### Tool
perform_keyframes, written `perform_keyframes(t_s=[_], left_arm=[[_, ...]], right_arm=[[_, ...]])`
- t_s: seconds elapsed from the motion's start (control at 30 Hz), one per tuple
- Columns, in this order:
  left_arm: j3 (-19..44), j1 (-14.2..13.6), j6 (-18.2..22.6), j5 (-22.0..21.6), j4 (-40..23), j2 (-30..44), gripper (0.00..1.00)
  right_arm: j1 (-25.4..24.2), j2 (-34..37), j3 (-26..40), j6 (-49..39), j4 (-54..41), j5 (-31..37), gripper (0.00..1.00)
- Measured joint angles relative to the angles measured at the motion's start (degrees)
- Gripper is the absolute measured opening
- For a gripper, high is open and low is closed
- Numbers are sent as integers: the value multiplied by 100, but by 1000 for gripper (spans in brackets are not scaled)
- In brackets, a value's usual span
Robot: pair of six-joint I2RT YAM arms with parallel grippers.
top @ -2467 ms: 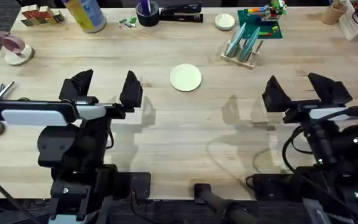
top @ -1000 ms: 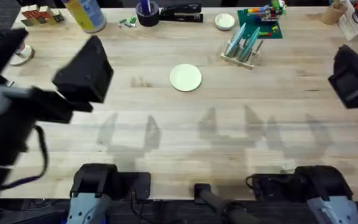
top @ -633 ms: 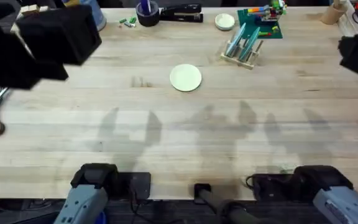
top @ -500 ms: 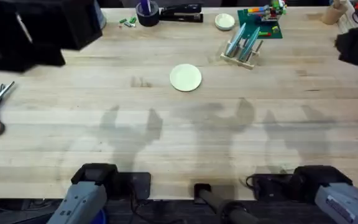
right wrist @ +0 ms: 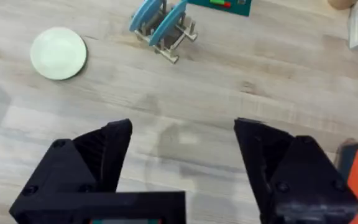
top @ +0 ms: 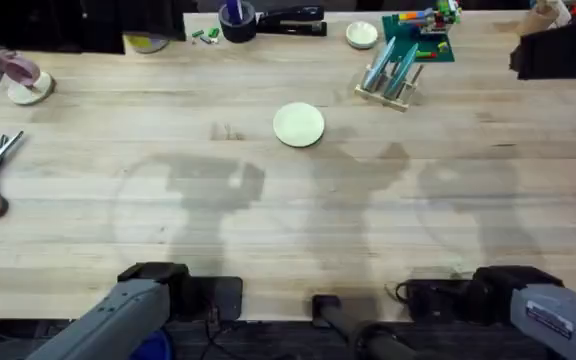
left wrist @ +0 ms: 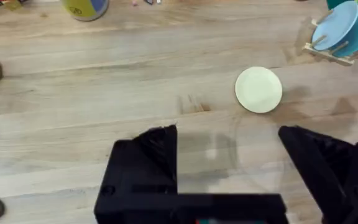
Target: Pick up the plates from the table one by one and place each into a slot on the dish rack.
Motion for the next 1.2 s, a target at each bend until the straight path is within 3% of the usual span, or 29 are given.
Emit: perform_keyframes(t_s=[0.63,0.67,0.73,0.83,0.87,0.93,1.2], left_arm=[[10,0,4,38,139,98,994],[10,0,-1,43,138,99,930],[10,0,12,49,139,98,684],[10,0,24,62,139,98,208],[10,0,40,64,139,98,90],[10,0,48,80,139,98,44],[12,0,44,230,139,117,40]], right_arm=[[0,9,4,-84,-13,1,993],[0,7,4,-84,-13,1,993],[0,7,4,-84,-13,2,993],[0,7,4,-83,-13,0,992],[0,7,4,-84,-13,2,993],[0,7,4,-84,-13,0,994],[0,7,4,-84,-13,1,995]])
